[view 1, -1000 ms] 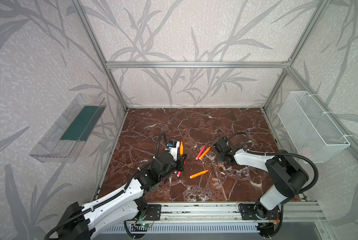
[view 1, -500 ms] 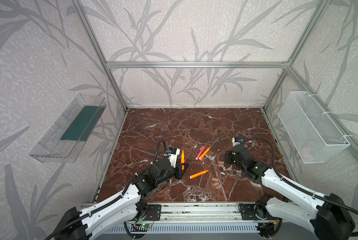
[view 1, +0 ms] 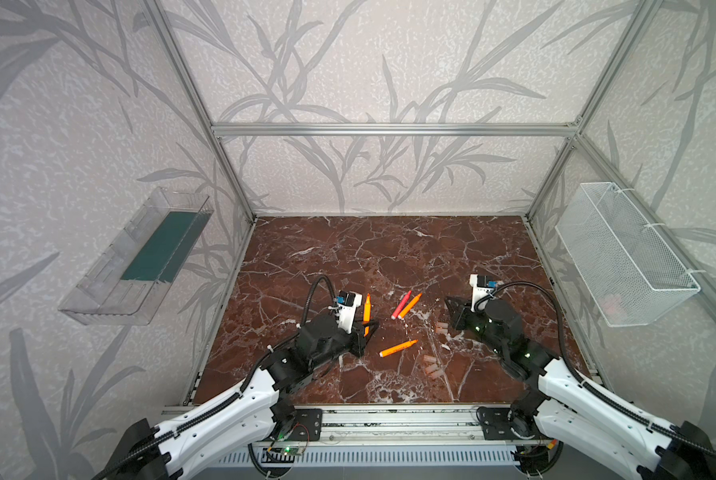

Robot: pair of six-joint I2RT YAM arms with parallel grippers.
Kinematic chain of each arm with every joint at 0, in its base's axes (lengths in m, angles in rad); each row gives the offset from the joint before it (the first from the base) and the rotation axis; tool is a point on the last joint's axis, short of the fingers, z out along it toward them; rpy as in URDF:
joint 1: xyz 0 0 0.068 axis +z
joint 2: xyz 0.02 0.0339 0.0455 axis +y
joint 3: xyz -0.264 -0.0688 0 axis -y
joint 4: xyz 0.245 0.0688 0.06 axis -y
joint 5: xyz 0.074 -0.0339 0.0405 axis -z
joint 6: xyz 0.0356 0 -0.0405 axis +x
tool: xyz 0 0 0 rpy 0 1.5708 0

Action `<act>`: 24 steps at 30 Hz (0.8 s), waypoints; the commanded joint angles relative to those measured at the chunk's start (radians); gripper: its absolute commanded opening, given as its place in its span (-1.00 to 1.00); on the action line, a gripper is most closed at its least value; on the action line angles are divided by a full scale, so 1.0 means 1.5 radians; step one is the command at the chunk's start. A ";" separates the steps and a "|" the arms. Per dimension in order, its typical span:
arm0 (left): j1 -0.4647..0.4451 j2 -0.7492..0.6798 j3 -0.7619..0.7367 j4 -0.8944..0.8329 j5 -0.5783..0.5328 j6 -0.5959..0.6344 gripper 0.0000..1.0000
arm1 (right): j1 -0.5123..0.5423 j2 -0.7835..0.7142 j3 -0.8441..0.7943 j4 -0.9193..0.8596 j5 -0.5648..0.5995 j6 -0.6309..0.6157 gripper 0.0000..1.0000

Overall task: Insert the pens into the pen caps
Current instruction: 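Raise the right gripper with the cap and swing it toward the left gripper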

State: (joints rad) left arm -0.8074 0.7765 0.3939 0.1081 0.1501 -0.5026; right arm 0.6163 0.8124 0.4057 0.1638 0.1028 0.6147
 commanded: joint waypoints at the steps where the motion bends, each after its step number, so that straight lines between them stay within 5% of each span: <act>1: 0.002 0.017 0.023 0.014 0.009 0.012 -1.00 | 0.002 -0.023 -0.008 0.048 -0.002 0.010 -0.98; 24: 0.001 0.149 -0.006 0.178 0.080 -0.068 -1.00 | 0.003 0.096 0.035 0.183 -0.102 0.070 -1.00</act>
State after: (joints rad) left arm -0.8074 0.9848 0.3542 0.3210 0.2501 -0.5835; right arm 0.6163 0.9497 0.4076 0.3836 -0.0277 0.7143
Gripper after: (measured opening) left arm 0.167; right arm 0.151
